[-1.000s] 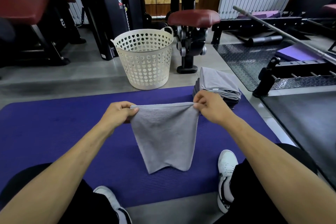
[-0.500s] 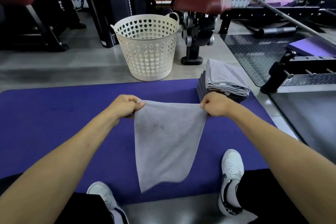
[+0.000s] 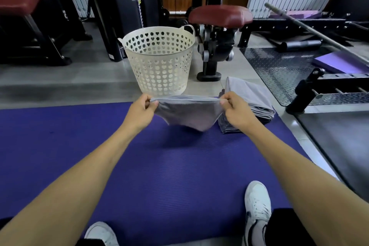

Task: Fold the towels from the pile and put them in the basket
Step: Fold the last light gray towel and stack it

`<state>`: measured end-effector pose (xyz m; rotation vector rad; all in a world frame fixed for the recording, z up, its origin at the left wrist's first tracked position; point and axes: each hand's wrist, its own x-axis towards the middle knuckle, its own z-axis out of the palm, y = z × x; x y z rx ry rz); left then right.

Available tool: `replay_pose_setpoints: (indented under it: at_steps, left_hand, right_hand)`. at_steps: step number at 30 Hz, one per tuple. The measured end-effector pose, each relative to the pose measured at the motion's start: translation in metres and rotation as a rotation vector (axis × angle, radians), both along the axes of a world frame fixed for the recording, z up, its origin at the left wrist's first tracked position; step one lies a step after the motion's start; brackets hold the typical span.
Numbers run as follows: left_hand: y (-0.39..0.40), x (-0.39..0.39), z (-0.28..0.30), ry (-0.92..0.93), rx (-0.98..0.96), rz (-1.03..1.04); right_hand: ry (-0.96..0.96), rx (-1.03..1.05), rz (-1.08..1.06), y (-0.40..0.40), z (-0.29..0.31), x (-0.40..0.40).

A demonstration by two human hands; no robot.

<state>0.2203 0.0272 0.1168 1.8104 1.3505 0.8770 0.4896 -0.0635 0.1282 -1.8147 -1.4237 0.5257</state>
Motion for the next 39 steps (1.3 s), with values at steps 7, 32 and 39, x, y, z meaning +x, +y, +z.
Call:
replay_pose_setpoints:
  at_steps: [7,32,39]
  left_hand:
    - [-0.063,-0.037,-0.097,0.3,-0.228,-0.181]
    - [-0.021,-0.008,-0.264,0.337,-0.584,0.105]
    - [0.009,-0.003,-0.314,0.36,-0.619,0.14]
  right_hand:
    - [0.003,-0.353,0.148,-0.073,-0.093,-0.005]
    - [0.067,-0.653,-0.077,-0.022,-0.265,-0.007]
    - [0.086,-0.687,-0.073,0.014,-0.307,0.0]
